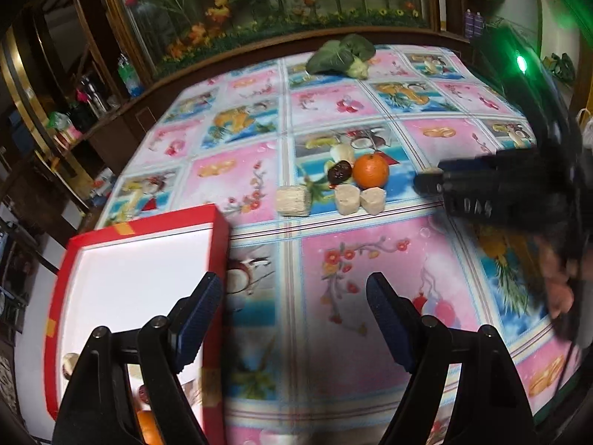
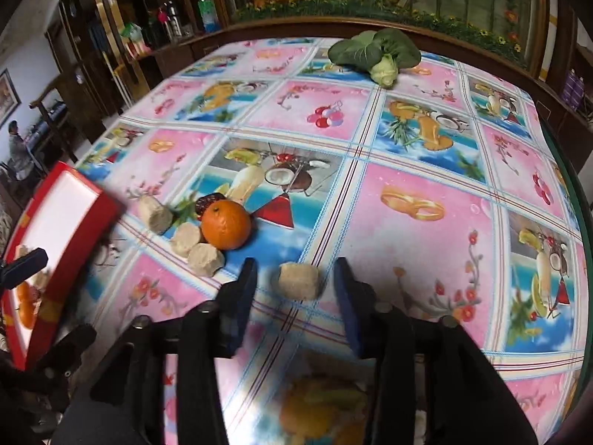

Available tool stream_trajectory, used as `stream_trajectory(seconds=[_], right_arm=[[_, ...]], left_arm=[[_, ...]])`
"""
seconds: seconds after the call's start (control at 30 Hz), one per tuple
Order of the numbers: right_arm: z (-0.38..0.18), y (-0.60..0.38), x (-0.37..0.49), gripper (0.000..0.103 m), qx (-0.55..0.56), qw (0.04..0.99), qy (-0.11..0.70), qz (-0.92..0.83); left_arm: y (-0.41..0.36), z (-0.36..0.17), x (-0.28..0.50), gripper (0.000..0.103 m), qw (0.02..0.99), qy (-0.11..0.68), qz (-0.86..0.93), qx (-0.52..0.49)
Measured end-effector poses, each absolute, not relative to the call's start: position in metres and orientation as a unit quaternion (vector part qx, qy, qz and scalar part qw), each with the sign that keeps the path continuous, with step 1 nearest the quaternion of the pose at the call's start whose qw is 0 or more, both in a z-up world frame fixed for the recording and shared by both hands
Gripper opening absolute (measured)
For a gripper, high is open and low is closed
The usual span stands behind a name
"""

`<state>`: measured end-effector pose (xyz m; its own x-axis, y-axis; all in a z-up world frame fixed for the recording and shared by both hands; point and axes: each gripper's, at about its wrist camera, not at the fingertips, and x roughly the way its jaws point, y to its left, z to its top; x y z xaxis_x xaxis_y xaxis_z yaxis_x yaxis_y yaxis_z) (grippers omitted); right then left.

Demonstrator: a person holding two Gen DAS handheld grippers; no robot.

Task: Organize fruits
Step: 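Move both grippers back over the tablecloth and grasp a pale cube with the right gripper, then grasp another pale cube with the left gripper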

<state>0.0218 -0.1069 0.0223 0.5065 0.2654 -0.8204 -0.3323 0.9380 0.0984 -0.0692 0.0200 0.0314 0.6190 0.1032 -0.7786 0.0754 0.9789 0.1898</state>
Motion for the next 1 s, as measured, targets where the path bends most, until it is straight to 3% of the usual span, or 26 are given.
stream_trajectory(seconds=[0.1, 0.23, 0.3, 0.37, 0.4, 0.77, 1.0], right_arm=[[0.015, -0.110, 0.016, 0.025, -0.061, 0.872, 0.455, 0.172], [0.015, -0.124, 0.018, 0.025, -0.046, 0.868, 0.457, 0.187], [0.018, -0.130, 0.022, 0.025, -0.033, 0.871, 0.457, 0.178], [0.025, -0.143, 0.024, 0.025, 0.001, 0.874, 0.454, 0.175], [0.029, -0.150, 0.025, 0.025, 0.021, 0.875, 0.453, 0.173], [0.054, -0.179, 0.026, 0.025, 0.099, 0.885, 0.424, 0.161], [0.056, -0.188, 0.026, 0.025, 0.117, 0.886, 0.420, 0.155]], left_arm=[[0.008, 0.028, -0.061, 0.080, 0.889, 0.448, -0.022, 0.091], [-0.010, 0.019, -0.042, 0.080, 0.881, 0.465, -0.048, 0.075], [-0.016, 0.011, -0.029, 0.072, 0.877, 0.474, -0.055, 0.064], [-0.019, 0.003, -0.014, 0.054, 0.869, 0.490, -0.045, 0.055], [-0.018, 0.002, -0.009, 0.053, 0.869, 0.490, -0.052, 0.039], [-0.026, 0.001, 0.018, 0.052, 0.883, 0.467, -0.040, 0.021], [-0.032, 0.001, 0.006, 0.022, 0.894, 0.443, -0.055, 0.030]])
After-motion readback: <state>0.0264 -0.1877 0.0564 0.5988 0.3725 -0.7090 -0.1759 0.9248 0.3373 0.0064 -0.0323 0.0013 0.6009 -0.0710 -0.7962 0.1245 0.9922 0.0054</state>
